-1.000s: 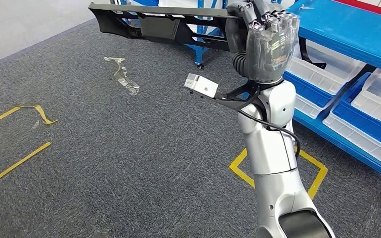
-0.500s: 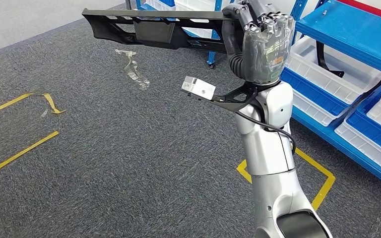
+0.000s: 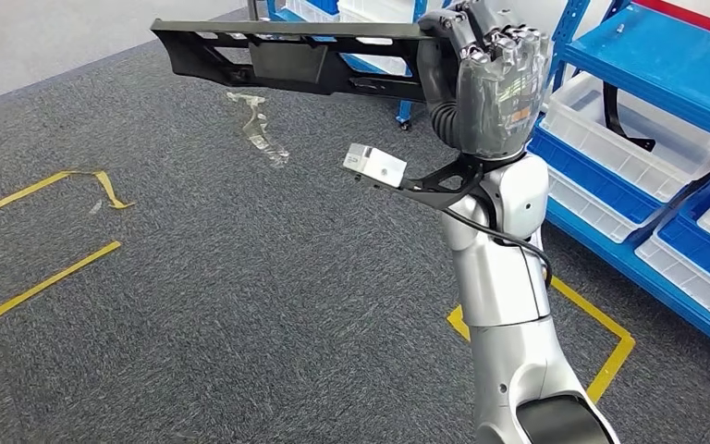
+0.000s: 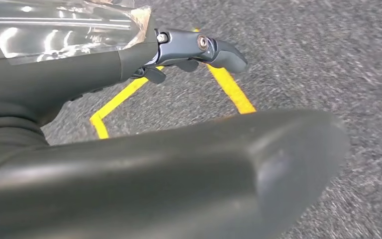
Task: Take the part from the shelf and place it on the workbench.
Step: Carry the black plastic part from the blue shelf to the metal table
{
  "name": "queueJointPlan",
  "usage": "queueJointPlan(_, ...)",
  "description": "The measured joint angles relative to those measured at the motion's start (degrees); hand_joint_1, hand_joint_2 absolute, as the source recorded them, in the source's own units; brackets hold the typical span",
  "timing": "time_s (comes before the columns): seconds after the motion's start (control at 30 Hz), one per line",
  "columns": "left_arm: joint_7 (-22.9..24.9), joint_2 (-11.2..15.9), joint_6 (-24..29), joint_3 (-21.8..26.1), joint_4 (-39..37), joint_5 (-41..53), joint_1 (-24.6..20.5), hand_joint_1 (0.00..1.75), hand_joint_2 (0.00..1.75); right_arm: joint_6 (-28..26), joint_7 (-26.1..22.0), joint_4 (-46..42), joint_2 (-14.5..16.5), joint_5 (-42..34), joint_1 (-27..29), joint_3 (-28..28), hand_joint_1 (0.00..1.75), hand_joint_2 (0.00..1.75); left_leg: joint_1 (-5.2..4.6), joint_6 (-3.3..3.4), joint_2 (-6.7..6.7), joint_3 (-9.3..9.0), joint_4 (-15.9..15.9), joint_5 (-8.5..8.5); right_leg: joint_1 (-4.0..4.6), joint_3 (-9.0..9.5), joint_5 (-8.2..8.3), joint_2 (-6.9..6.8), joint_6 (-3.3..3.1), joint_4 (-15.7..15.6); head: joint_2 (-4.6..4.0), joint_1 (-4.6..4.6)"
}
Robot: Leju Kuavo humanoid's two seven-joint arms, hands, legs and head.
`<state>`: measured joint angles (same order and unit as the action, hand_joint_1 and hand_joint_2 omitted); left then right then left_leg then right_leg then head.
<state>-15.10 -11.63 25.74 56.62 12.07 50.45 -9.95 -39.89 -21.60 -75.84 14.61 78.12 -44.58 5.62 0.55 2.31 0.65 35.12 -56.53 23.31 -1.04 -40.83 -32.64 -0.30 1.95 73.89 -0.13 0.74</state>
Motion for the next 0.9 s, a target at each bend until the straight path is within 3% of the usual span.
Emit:
queueJointPlan(0.03, -0.01, -0.01, -0.13, 0.00, 0.00, 0.08, 0.04, 0.00, 0.00, 0.00, -0.10, 0.12, -0.09, 0.04, 0.02, -0.16, 1.75, 1.75, 0.10, -0.18, 0.46, 0.01, -0.05, -0.02, -0.23, 0.47, 0.80, 0.02, 0.53, -1.15, 0.00, -0.01)
queueJointPlan(0.1, 0.06, -0.08, -0.40, -0.05, 0.00, 0.52, 0.01, 0.00, 0.00, 0.00, -0.52, 0.26, -0.31, -0.12, -0.09, -0.53, 1.75, 1.75, 0.42, -0.91, 1.48, 0.13, -0.44, 0.06, -0.94, 4.03, 3.76, 0.65, 1.91, -8.60, 0.00, -0.03)
queueJointPlan(0.13, 0.11, -0.12, -0.50, -0.10, 0.00, 0.78, -0.05, 0.00, 0.00, 0.00, -0.82, 0.30, -0.43, -0.35, -0.17, -0.74, 1.75, 1.75, 0.50, -1.41, 1.98, 0.32, -0.81, 0.19, -1.14, 5.81, 4.94, 1.16, 2.27, -12.11, 0.00, -0.10)
queueJointPlan(0.2, 0.34, -0.21, -0.50, -0.19, 0.00, 1.14, -0.09, 0.00, 0.00, 0.00, -1.32, 0.40, -0.67, -0.80, -0.31, -1.23, 1.75, 1.75, 0.59, -2.28, 2.63, 0.77, -1.28, 0.28, -1.07, 7.35, 5.85, 1.83, 2.08, -15.11, 0.00, -0.15)
queueJointPlan(0.27, 0.61, -0.32, -0.46, -0.26, 0.00, 1.49, -0.05, 0.00, 0.00, 0.00, -1.51, 0.50, -0.78, -0.73, -0.33, -1.55, 1.75, 1.75, 0.73, -2.37, 2.76, 0.99, -1.25, 0.15, -0.94, 7.20, 6.09, 1.69, 1.49, -14.97, 0.00, -0.07)
queueJointPlan(0.4, 0.81, -0.48, -0.50, -0.72, 0.00, 2.22, -0.12, 0.00, 0.00, 0.00, -0.85, 0.58, -1.06, -0.12, -0.21, -1.73, 1.75, 1.75, 0.87, -1.15, 2.54, 0.84, -1.02, -0.12, -0.94, 7.10, 6.29, 1.87, 1.17, -15.01, 0.00, 0.26)
queueJointPlan(0.77, 1.02, -0.53, -0.35, -1.78, 0.00, 2.52, -0.85, 0.00, 0.00, 0.00, 1.90, 0.75, -1.96, 1.14, 0.06, -1.59, 1.75, 1.75, 0.53, -0.95, 2.17, 0.61, -0.29, -0.22, -0.79, 6.99, 6.17, 1.85, 1.26, -15.33, 0.00, 0.55)
queueJointPlan(0.83, 1.01, -0.61, -0.19, -1.80, 0.00, 2.47, -0.98, 0.00, 0.00, 0.00, 2.02, 0.78, -2.08, 1.15, 0.00, -1.48, 1.75, 1.75, 0.71, -1.14, 1.96, -0.34, 1.18, -0.78, -0.56, 5.70, 4.56, 1.40, 1.07, -12.47, 0.00, 0.44)
queueJointPlan(0.9, 1.01, -0.65, -0.10, -1.80, 0.00, 2.45, -1.01, 0.00, 0.00, 0.00, 2.25, 0.91, -2.26, 1.34, -0.01, -1.42, 1.75, 1.75, 0.82, -1.14, 2.07, -0.59, 1.63, -0.98, -0.49, 2.37, 1.53, 1.08, 0.77, -5.45, 0.00, 0.32)
